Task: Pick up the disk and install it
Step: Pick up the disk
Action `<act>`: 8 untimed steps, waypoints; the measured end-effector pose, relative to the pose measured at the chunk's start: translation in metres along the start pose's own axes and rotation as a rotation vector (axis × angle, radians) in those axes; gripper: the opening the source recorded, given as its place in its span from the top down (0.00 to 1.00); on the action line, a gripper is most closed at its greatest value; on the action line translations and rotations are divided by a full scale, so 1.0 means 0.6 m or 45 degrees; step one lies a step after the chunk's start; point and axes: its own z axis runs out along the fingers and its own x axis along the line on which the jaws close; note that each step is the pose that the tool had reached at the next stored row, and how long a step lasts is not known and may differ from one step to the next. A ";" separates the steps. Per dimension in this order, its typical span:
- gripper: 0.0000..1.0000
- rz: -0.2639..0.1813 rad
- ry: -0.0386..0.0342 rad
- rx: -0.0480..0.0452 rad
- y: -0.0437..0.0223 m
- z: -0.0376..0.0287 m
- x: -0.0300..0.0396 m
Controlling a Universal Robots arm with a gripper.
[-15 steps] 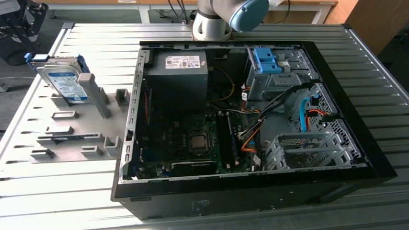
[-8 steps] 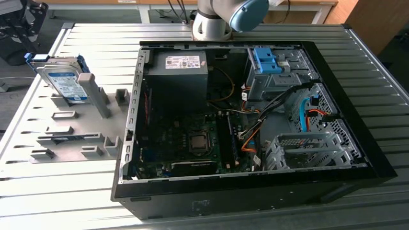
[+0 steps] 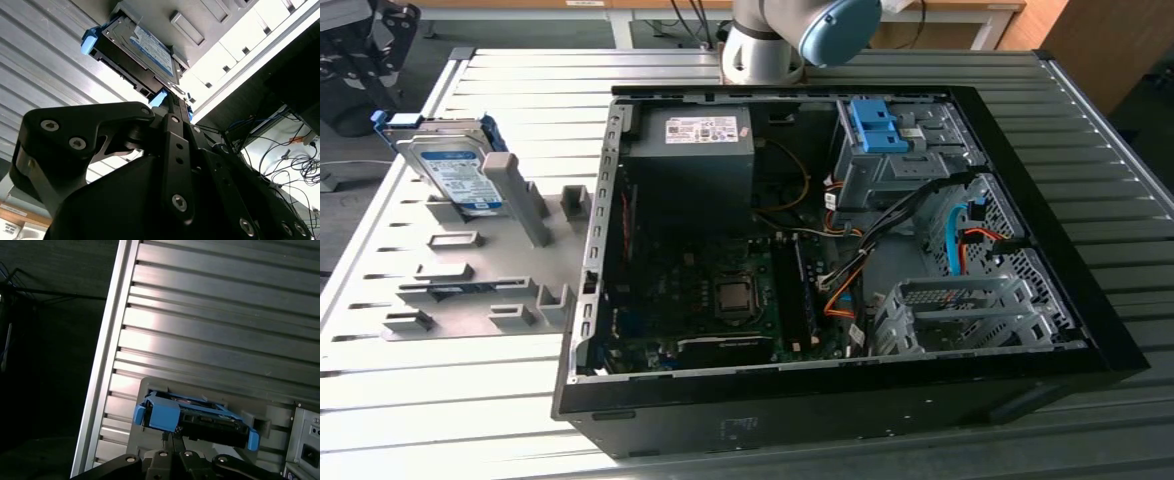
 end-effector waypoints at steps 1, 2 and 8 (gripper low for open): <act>0.89 -0.007 0.0003 0.000 0.000 0.000 0.000; 0.89 -0.013 0.0005 0.000 0.000 0.000 0.000; 0.89 -0.055 0.0022 0.002 0.000 0.000 0.000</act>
